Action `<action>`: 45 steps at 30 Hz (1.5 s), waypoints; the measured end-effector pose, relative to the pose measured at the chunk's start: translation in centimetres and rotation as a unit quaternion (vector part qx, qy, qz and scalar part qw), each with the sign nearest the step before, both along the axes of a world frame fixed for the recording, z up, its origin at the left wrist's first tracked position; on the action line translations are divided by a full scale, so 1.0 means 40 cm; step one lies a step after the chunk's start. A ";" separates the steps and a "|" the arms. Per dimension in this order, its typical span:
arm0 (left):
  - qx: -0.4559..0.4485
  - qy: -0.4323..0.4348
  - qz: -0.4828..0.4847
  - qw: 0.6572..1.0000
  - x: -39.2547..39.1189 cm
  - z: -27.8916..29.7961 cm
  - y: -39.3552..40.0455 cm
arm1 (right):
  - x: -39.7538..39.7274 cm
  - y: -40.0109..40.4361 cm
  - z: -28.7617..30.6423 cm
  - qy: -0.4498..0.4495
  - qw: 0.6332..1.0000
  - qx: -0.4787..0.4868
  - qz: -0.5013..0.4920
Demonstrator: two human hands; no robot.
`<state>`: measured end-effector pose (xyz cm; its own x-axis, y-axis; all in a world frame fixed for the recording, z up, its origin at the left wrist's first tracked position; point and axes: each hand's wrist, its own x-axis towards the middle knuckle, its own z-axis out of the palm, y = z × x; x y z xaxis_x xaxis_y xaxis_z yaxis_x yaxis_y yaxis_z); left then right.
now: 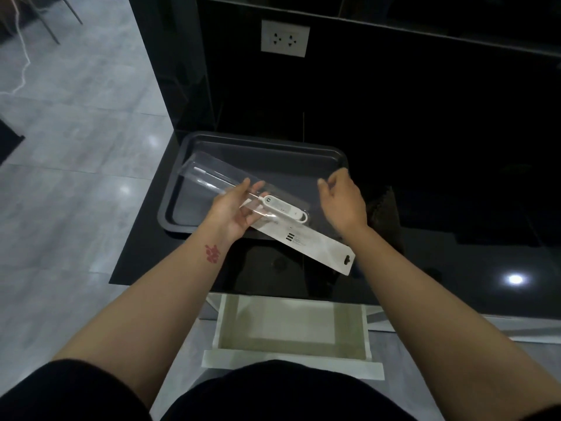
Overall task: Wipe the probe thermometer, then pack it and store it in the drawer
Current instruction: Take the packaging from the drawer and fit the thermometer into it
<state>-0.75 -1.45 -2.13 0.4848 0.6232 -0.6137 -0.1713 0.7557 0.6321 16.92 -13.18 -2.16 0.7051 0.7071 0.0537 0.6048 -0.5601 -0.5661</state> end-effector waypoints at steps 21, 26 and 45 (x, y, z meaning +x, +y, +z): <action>0.013 0.053 0.004 0.998 -0.136 -0.016 0.063 | -0.068 0.054 -0.032 0.265 0.937 -0.147 0.173; -0.001 0.038 0.007 0.999 -0.103 -0.021 0.066 | -0.033 0.021 0.015 0.276 0.946 -0.137 0.102; -0.019 0.029 0.037 0.999 0.002 -0.029 0.023 | -0.045 -0.078 0.032 0.006 0.977 -0.185 0.109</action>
